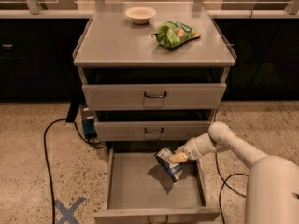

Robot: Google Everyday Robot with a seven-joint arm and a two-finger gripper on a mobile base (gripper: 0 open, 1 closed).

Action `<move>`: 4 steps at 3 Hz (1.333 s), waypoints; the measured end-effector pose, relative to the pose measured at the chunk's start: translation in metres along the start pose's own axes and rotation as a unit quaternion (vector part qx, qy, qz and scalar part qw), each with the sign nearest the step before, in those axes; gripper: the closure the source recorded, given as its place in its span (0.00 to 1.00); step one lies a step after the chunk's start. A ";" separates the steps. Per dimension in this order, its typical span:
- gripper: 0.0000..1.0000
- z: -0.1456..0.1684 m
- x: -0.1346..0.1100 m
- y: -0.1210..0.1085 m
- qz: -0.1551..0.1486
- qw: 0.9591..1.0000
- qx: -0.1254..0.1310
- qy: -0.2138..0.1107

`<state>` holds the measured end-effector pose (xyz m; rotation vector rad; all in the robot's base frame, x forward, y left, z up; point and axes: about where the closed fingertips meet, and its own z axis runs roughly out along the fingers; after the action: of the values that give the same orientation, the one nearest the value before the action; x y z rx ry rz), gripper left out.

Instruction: Pick blue chip bag from bottom drawer and place on counter

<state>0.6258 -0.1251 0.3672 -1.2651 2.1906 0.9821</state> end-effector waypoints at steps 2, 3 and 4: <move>1.00 -0.127 -0.124 0.087 -0.113 0.990 -0.054 -0.064; 1.00 -0.184 -0.177 0.147 -0.178 0.979 -0.066 -0.079; 1.00 -0.184 -0.177 0.147 -0.178 0.979 -0.066 -0.079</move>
Offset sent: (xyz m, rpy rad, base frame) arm -0.0352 -0.0025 0.3291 0.2570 -0.2447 0.2978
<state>0.5832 -0.1137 0.6589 -1.5175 1.7254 1.0509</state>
